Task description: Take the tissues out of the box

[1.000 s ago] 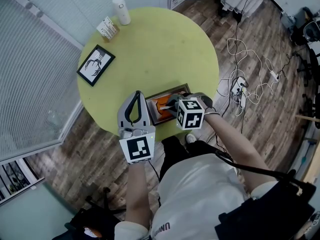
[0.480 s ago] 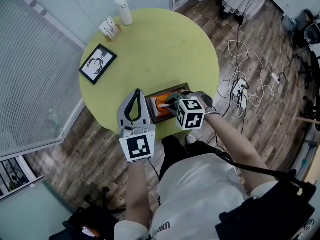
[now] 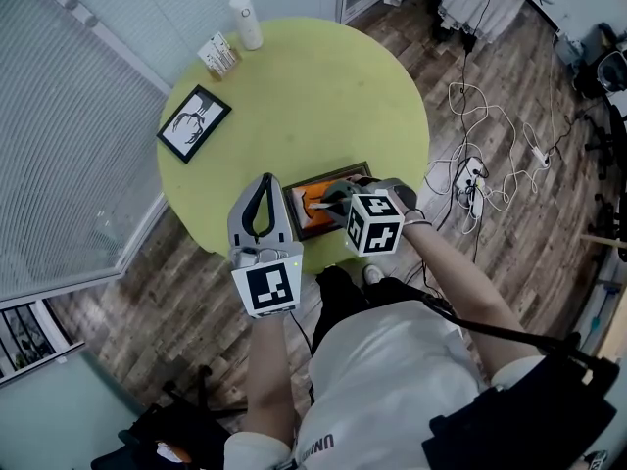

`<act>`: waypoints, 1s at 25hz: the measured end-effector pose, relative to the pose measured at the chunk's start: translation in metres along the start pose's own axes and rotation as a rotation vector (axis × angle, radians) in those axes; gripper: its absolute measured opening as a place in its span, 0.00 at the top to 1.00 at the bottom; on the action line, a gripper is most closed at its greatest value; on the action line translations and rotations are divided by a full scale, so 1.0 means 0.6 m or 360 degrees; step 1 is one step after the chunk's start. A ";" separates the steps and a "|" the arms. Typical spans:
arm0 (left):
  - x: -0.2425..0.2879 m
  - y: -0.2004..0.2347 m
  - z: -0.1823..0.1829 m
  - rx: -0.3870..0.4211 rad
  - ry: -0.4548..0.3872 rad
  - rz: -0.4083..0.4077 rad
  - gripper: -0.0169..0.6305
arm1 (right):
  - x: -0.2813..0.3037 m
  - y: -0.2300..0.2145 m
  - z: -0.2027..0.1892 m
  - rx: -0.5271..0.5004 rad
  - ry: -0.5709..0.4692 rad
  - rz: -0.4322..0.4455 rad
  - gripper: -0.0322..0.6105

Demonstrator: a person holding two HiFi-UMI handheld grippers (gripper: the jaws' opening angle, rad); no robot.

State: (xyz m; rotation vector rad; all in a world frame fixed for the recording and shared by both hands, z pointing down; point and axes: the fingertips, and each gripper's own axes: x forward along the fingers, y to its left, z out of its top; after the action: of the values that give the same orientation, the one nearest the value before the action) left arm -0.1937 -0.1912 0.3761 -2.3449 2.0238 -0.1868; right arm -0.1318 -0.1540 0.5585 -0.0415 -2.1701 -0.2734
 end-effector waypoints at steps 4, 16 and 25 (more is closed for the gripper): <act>-0.006 0.002 0.002 0.0012 -0.0005 0.0016 0.95 | -0.005 0.001 0.007 -0.0006 -0.0020 -0.0012 0.92; -0.014 0.005 0.012 0.0036 -0.0017 0.0044 0.95 | -0.023 -0.008 0.022 -0.0019 -0.0067 -0.0075 0.92; -0.021 0.005 0.017 0.0048 -0.0026 0.0061 0.95 | -0.038 -0.013 0.034 -0.0019 -0.0110 -0.0122 0.92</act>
State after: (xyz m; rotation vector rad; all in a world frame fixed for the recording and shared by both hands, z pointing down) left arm -0.1972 -0.1796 0.3646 -2.2809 2.0419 -0.1951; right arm -0.1360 -0.1558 0.5275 0.0261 -2.2421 -0.3330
